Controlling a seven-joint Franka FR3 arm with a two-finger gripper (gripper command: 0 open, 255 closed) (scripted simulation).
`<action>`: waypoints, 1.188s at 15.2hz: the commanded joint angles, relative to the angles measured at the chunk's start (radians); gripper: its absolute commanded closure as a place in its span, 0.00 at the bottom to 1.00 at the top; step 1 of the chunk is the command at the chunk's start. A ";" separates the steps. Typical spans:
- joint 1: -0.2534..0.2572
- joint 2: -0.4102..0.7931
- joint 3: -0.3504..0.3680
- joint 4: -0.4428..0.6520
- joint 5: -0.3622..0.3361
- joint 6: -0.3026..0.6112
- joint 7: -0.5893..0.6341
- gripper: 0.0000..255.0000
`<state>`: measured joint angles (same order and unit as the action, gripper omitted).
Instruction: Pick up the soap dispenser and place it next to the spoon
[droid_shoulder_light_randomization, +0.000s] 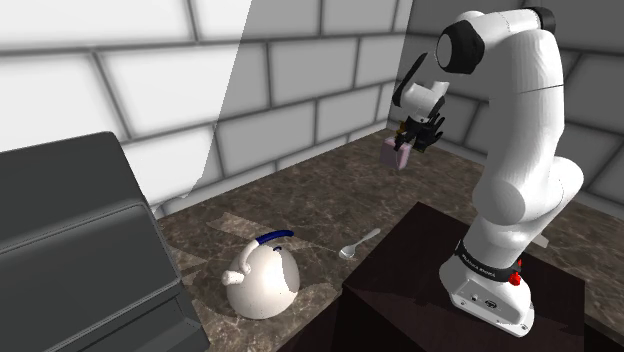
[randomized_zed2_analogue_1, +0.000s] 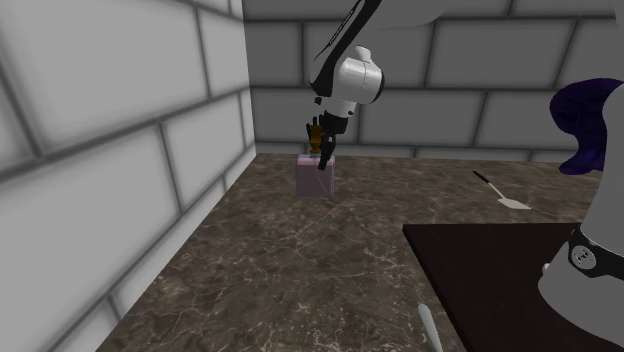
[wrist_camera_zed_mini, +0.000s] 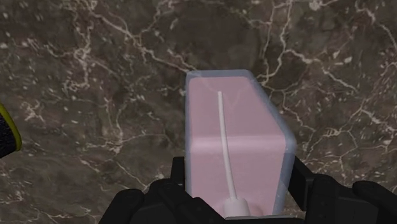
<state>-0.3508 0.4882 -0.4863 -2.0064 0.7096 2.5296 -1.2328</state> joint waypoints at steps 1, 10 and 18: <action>0.000 0.000 0.000 0.000 0.000 0.000 0.000 1.00; 0.005 -0.010 -0.007 -0.002 -0.010 -0.007 0.009 1.00; 0.043 -0.087 -0.058 -0.002 -0.094 -0.070 0.077 1.00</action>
<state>-0.3123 0.4110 -0.5381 -2.0091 0.6265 2.4680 -1.1647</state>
